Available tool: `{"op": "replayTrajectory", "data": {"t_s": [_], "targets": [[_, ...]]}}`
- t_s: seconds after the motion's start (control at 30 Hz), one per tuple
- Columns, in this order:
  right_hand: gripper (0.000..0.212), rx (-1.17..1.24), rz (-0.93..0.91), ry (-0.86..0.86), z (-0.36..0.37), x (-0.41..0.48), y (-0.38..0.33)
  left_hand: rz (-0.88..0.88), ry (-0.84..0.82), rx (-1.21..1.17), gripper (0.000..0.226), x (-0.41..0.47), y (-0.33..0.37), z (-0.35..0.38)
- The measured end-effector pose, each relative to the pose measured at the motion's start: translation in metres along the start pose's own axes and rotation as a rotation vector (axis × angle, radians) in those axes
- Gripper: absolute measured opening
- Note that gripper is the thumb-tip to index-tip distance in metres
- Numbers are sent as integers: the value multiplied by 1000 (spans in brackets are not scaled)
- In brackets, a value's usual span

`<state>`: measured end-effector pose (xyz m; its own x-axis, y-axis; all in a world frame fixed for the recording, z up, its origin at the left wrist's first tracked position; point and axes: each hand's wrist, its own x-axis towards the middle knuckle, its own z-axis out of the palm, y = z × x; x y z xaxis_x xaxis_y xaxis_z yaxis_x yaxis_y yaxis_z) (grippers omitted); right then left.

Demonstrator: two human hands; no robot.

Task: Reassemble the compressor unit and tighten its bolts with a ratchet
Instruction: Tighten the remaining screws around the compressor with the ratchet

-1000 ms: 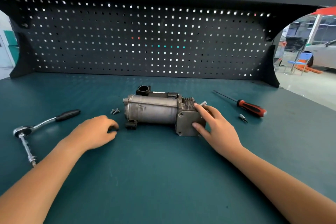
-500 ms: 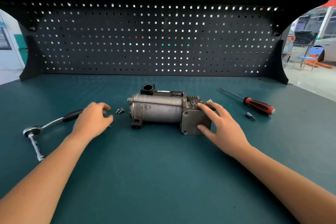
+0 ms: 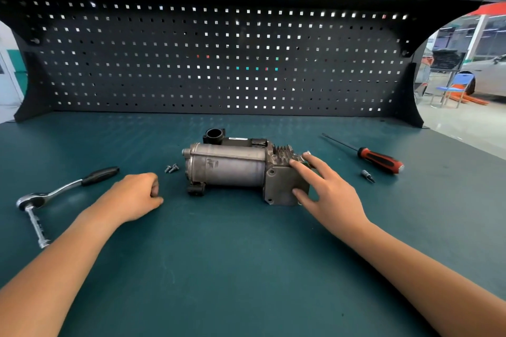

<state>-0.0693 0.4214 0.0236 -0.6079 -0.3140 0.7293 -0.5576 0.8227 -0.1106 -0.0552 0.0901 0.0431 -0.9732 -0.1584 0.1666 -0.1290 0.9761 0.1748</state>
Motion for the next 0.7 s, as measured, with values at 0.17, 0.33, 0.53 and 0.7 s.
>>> {"op": "replayTrajectory", "data": {"t_s": [0.17, 0.33, 0.53, 0.7], "targets": [[43, -65, -124, 118, -1, 1, -1, 192, -46, -395, 22, -27, 33, -9], [32, -52, -168, 135, -8, 4, -8, 187, -101, -784, 35, -48, 72, -6], [23, 279, 49, -52, -13, 2, -17, 305, 32, -971, 30, -54, 117, -2], [13, 541, 247, -50, -17, 4, -24, 373, 149, -1008, 29, -58, 131, 6]]}}
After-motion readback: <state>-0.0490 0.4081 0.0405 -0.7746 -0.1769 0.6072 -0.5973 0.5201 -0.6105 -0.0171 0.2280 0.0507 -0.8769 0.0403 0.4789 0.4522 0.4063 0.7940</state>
